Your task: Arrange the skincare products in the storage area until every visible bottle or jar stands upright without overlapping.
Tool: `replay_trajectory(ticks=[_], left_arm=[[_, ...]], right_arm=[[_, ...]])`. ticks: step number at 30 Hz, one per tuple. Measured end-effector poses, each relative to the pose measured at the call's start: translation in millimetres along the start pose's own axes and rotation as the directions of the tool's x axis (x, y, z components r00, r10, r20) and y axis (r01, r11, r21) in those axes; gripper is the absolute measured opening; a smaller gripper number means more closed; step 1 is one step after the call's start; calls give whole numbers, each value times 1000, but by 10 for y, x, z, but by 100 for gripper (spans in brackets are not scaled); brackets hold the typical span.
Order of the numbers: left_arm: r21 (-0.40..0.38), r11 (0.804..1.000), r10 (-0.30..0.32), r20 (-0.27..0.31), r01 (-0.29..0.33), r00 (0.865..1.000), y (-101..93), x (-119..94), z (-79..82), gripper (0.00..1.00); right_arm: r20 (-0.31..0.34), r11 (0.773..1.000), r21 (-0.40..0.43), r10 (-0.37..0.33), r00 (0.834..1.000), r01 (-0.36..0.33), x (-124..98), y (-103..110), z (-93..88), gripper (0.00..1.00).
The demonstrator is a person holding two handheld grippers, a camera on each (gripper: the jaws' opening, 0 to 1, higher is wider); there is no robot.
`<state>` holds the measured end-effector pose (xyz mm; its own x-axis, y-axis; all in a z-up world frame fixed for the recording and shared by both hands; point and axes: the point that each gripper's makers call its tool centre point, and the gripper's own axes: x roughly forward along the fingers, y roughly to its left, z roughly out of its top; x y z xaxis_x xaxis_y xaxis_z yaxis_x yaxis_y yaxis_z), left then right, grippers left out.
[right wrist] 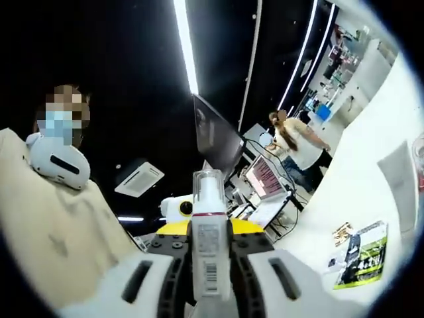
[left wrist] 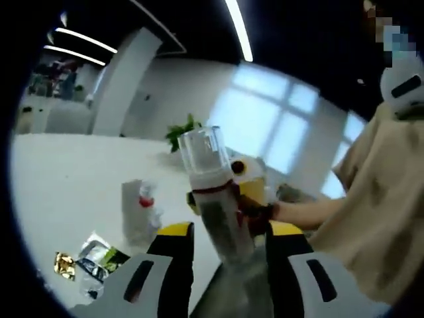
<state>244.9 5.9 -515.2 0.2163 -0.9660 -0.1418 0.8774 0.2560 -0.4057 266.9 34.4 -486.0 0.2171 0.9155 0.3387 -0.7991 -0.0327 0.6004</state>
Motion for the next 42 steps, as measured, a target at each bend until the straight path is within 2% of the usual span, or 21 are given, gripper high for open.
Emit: replay_trajectory(ticks=[3,5,7,8,14,17,19,21,24,28,30,32,33,34,37,38,40,42], left_arm=[[48,999,-3,-50,6,999,-25,26,-50,38],[63,998,-8,-64,12,998,-47,45,-59,32],[67,998,-6,-60,10,998,-50,51,-46,25],[55,998,-16,-39,18,999,-66,55,-3,23],[57,998,-6,-54,9,999,-74,52,7,20],[87,995,47,-68,-41,997,0,50,5,18],[120,989,99,-71,-90,993,102,29,18,16],[126,986,118,-86,-107,989,135,20,3,16],[126,986,119,-82,-108,989,146,30,6,16],[119,987,112,-68,-104,991,139,57,13,16],[128,987,109,-86,-97,990,135,81,-18,16],[171,980,126,-119,-105,985,163,93,-64,16],[184,978,129,-136,-103,982,170,101,-92,16],[187,977,129,-132,-103,983,173,111,-87,16],[184,977,129,-133,-104,983,201,112,-96,16],[183,978,130,-133,-104,983,210,113,-100,16],[180,978,133,-134,-108,982,231,115,-110,16],[202,974,136,-153,-104,979,252,120,-163,16]], right_arm=[[-9,1000,-14,13,1000,-13,-19,50,-1,20],[-19,1000,-22,22,1000,-23,-32,77,-13,20],[-33,999,-29,28,999,-29,-49,97,-35,20],[-38,999,-48,23,999,-25,-58,87,-43,20],[-45,997,-72,36,998,-40,-92,127,-61,20],[-57,995,-99,10,998,-15,-90,100,-69,23],[-47,989,-137,-62,997,56,-99,6,-38,25],[-50,983,-128,-137,989,130,-112,-53,-32,25],[-53,943,-269,-219,974,197,-90,-46,-14,25],[-65,910,-335,-282,957,245,-91,-37,5,25],[-49,890,-378,-293,955,254,-72,3,69,24],[-47,870,-410,-319,947,273,-59,16,126,24],[-43,855,-441,-326,944,275,-43,33,162,23],[-53,838,-464,-350,935,287,-47,16,169,23],[-59,803,-509,-393,918,310,-37,-1,165,23],[-40,787,-511,-424,905,346,-37,-26,166,22],[-19,783,-498,-440,898,373,-41,-48,146,22],[-9,760,-521,-460,888,389,-62,-70,103,22]])
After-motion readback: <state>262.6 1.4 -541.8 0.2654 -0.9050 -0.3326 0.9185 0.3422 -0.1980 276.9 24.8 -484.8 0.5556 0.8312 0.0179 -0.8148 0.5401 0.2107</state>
